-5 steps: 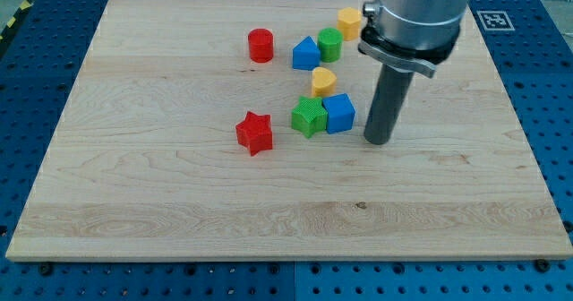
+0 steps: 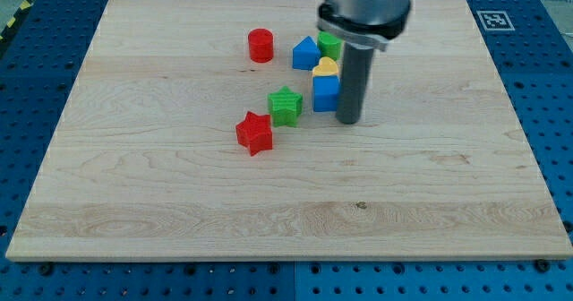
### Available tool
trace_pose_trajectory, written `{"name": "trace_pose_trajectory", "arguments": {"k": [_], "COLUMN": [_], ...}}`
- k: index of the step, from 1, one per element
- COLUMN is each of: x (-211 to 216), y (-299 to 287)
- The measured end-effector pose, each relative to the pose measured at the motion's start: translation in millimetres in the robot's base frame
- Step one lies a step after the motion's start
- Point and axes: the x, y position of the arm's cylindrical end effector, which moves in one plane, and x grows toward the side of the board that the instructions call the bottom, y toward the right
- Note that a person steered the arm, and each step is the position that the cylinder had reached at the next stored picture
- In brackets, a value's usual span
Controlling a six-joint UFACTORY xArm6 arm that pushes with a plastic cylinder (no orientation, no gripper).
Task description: Place the blue cube diagonally to red star
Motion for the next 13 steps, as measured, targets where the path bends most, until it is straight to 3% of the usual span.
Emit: {"name": "trace_pose_trajectory", "arguments": {"k": [1, 3, 6, 9, 11, 13], "x": [-1.9, -18.9, -34.0, -63.6, -101.5, -103.2], "y": [0.9, -55.0, -28.2, -116.9, -119.4, -159.5]}}
